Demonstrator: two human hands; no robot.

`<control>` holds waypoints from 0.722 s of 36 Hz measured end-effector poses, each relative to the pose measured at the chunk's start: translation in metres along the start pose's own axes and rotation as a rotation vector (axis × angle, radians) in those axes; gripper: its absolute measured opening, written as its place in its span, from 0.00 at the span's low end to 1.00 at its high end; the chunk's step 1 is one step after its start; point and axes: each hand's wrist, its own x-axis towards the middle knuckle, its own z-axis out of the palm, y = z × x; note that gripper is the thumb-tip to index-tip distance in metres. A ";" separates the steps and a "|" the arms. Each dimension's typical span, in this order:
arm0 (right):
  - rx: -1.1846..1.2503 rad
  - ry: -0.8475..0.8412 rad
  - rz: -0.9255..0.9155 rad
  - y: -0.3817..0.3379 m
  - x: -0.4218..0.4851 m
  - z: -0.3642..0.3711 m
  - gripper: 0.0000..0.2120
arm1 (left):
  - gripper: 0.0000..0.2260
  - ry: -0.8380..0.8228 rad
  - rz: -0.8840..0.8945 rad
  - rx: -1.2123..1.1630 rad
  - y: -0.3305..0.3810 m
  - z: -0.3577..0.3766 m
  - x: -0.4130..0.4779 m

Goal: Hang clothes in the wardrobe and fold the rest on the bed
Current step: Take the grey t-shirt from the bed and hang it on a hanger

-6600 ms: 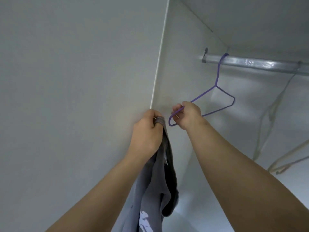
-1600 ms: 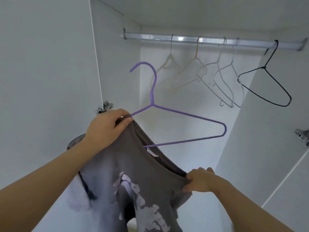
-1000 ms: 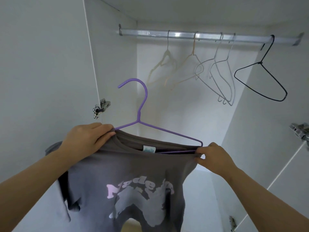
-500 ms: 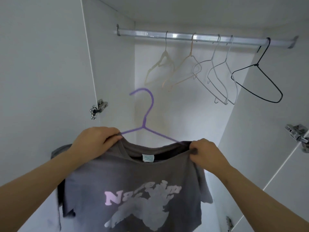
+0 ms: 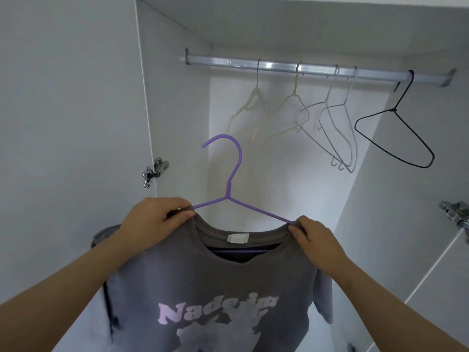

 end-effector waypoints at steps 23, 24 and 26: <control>-0.066 0.130 -0.072 -0.055 0.009 -0.020 0.13 | 0.23 -0.053 -0.010 -0.122 0.039 0.010 0.018; -0.049 0.128 -0.068 -0.051 0.008 -0.019 0.13 | 0.23 -0.082 -0.003 -0.135 0.038 0.010 0.018; -0.004 0.128 -0.049 -0.046 0.007 -0.018 0.13 | 0.21 -0.130 -0.001 -0.163 0.035 0.008 0.017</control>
